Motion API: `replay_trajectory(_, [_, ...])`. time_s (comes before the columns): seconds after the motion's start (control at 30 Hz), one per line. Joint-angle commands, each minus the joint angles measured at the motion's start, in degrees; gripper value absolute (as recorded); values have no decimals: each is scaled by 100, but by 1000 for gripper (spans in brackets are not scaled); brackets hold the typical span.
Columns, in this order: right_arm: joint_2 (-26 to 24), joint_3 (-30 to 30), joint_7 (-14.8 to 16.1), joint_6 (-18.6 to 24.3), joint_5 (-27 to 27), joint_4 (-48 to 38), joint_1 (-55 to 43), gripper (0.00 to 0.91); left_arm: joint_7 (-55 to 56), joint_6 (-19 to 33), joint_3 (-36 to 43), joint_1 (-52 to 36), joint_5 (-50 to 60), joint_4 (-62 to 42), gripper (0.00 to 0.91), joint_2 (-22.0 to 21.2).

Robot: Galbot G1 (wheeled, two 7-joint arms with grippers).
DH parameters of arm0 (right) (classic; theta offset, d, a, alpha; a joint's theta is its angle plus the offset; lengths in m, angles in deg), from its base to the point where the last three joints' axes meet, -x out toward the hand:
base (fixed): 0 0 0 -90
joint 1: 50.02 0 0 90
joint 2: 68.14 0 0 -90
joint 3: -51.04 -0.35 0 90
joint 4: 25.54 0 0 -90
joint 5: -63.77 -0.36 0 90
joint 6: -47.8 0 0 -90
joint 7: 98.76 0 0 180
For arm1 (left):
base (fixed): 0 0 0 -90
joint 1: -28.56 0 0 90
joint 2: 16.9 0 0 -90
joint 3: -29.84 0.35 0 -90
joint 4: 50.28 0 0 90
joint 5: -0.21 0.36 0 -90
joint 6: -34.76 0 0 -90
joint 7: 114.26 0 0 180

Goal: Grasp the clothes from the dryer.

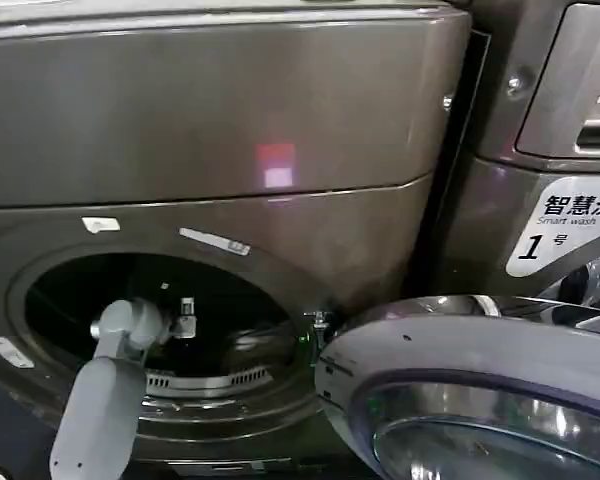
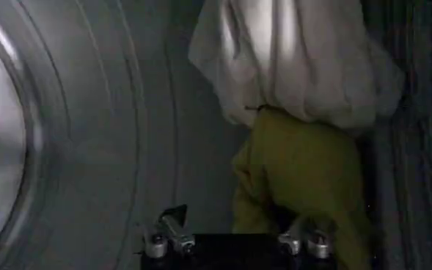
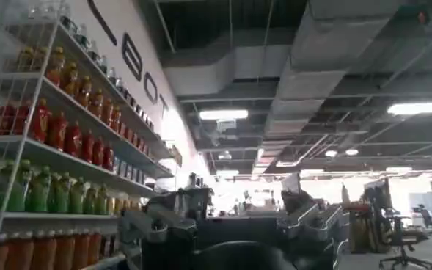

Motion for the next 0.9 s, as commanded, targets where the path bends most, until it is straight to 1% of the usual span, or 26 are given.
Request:
replay_trajectory(0.03, [-9, 18, 0, 6, 2, -9, -9, 907, -16, -45, -9, 17, -113, -138, 0, 7])
replay_trajectory(0.2, [-4, 36, 0, 16, 10, -33, -10, 907, -13, -121, -14, -1, -172, -173, 0, 11])
replay_trajectory(0.33, [8, 57, 3, 30, 14, -36, -4, 907, -8, -323, -23, -9, -430, -1, 0, 10])
replay_trajectory(0.37, [9, 62, 2, 36, 14, -34, -8, 907, 80, -480, -25, -15, -641, 139, 0, 15])
replay_trajectory(0.4, [7, 63, 5, 37, 12, -32, -13, 907, 317, -661, -18, -29, -876, 242, 0, 15])
replay_trajectory(0.47, [9, 75, 4, 38, 11, -11, -15, 907, 874, -835, -72, -79, -1205, 372, 0, -33])
replay_trajectory(0.57, [27, 109, 52, 50, 10, 44, 16, 907, 2089, -1294, -135, -154, -1653, 637, 0, -135])
replay_trajectory(0.63, [13, 128, 63, 62, 7, 53, 15, 907, 2661, -1623, -167, -178, -2027, 767, 0, -191])
replay_trajectory(0.73, [-2, 138, 58, -4, 13, 47, -26, 907, 3688, -1949, -294, -252, -2432, 833, 0, -401])
replay_trajectory(0.77, [-8, 146, 55, -4, 18, 39, -31, 907, 3966, -2113, -322, -257, -2613, 866, 0, -449])
replay_trajectory(0.9, [-1, 180, 47, 4, 29, 56, -35, 907, 4612, -2455, -371, -199, -3033, 1104, 0, -535])
